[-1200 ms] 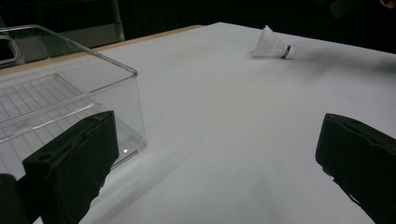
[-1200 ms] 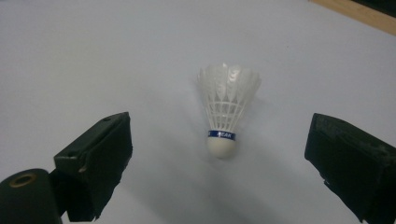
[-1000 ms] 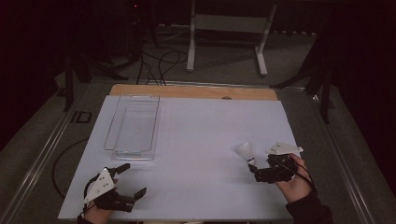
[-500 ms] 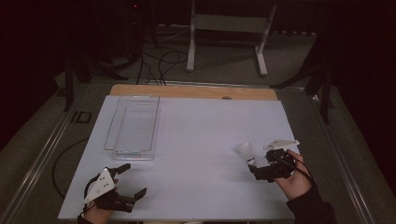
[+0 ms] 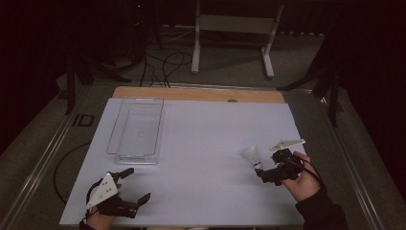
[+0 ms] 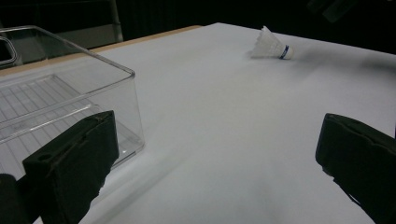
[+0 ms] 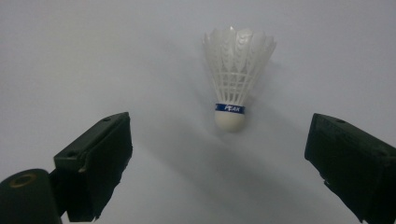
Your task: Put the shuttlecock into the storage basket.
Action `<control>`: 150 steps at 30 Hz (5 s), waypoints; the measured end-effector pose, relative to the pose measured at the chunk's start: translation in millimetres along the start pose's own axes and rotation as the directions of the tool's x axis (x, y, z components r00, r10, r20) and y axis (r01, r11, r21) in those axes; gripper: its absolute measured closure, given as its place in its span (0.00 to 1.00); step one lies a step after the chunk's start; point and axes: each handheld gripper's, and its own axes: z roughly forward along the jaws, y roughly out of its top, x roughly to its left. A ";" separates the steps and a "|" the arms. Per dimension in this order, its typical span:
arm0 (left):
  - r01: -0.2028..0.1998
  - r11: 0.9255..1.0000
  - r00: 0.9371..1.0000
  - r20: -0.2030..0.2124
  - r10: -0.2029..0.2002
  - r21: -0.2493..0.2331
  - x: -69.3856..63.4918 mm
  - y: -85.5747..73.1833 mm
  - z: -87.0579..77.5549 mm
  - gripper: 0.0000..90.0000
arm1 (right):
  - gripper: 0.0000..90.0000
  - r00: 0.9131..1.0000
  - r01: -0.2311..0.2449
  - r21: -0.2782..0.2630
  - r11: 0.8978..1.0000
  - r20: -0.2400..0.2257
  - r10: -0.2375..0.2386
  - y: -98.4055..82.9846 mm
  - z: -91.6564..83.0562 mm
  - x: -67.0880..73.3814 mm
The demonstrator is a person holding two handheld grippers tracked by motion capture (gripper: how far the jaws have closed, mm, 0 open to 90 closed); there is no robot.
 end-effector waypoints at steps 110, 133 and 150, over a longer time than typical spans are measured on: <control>0.003 1.000 1.000 0.015 -0.003 -0.009 -1.2 0.6 -0.7 0.00 | 0.65 0.992 -0.112 0.471 0.875 0.005 0.124 32.8 89.1 -20.6; -0.003 1.000 1.000 0.018 0.003 -0.001 -1.7 0.6 0.3 0.00 | 0.74 0.974 0.226 0.439 0.870 -0.096 -0.205 35.2 77.9 -5.0; -0.004 1.000 1.000 0.019 0.004 0.000 -1.7 0.6 0.3 0.00 | 0.74 0.832 0.551 0.372 0.747 -0.312 -0.459 26.6 73.1 19.7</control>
